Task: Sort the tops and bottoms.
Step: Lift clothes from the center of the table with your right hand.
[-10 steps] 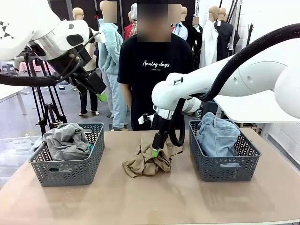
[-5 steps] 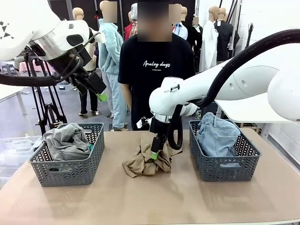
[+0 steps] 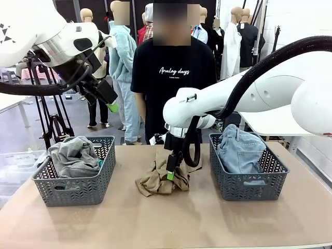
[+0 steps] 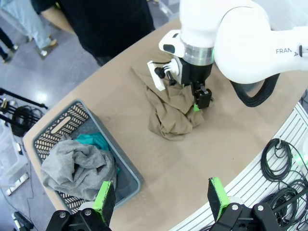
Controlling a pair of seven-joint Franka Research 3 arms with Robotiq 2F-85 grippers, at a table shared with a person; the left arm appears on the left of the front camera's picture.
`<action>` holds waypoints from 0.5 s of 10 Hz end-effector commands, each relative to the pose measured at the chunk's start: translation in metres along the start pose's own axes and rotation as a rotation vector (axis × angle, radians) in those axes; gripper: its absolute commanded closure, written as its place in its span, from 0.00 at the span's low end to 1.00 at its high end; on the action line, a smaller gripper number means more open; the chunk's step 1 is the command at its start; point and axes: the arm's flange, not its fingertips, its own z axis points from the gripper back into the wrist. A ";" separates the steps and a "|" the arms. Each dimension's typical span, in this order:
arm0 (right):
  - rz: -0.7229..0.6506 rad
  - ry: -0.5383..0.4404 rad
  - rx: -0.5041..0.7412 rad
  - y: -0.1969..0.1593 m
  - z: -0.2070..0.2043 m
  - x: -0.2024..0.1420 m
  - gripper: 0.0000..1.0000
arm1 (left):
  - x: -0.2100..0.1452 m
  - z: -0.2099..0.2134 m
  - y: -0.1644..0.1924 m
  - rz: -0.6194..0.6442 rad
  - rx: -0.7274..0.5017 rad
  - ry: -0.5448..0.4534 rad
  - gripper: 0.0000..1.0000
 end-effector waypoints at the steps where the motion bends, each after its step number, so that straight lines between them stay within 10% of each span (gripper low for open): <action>1: -0.017 0.013 0.015 -0.004 0.003 0.002 0.47 | -0.001 0.002 0.002 -0.006 0.007 0.003 0.00; 4: -0.036 0.006 0.034 -0.003 0.004 -0.001 1.00 | -0.001 0.002 0.002 -0.006 0.007 0.003 0.00; 5: -0.039 -0.003 0.042 -0.003 0.005 -0.002 1.00 | -0.001 0.002 0.002 -0.006 0.007 0.003 0.00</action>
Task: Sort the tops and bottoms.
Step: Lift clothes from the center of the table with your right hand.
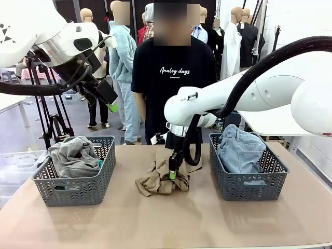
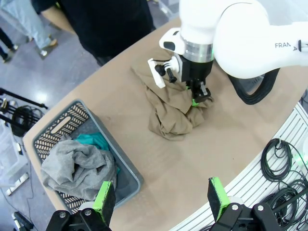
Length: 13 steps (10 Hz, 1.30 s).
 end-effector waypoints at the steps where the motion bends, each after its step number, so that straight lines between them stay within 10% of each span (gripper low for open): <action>1: -0.025 -0.008 0.037 0.001 0.002 0.000 1.00 | -0.001 0.002 0.002 -0.006 0.007 0.003 0.00; 6: -0.039 -0.308 0.021 0.027 0.061 -0.029 1.00 | -0.001 0.002 0.002 -0.006 0.007 0.003 0.00; 13: 0.026 -0.777 -0.429 0.124 0.274 -0.099 1.00 | -0.001 0.002 0.002 -0.006 0.007 0.003 0.00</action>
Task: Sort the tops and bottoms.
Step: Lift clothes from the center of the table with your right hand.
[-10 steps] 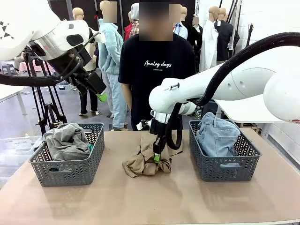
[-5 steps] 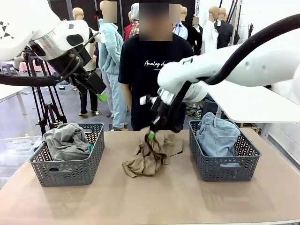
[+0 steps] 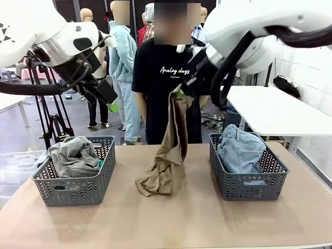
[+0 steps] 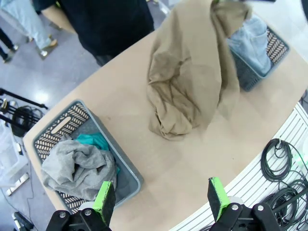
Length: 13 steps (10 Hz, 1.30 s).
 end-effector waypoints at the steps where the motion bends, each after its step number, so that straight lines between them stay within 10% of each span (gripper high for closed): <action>1: 0.083 -0.088 -0.088 0.018 0.016 -0.001 1.00 | -0.001 0.001 0.002 -0.006 0.006 0.004 0.00; 13: 0.284 -0.189 -0.218 0.072 0.075 0.067 1.00 | -0.001 0.001 0.002 -0.006 0.006 0.004 0.00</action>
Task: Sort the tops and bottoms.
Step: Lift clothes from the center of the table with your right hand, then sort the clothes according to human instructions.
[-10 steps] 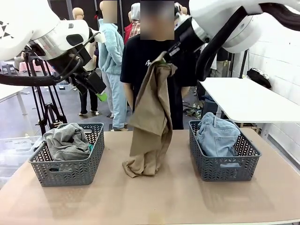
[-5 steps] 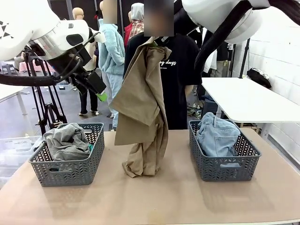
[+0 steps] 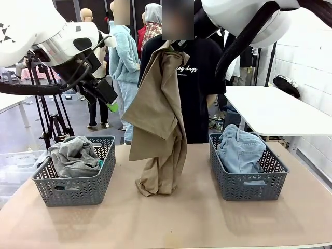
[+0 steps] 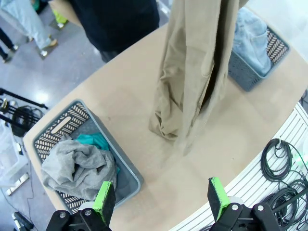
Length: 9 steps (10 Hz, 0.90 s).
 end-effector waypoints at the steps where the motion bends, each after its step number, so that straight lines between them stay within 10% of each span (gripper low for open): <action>1: 0.005 -0.003 -0.013 -0.001 0.003 0.000 1.00 | -0.001 0.001 0.002 -0.006 0.006 0.004 0.00; 9: 0.005 -0.003 -0.013 -0.001 0.003 0.000 1.00 | -0.001 0.001 0.002 -0.006 0.006 0.004 0.00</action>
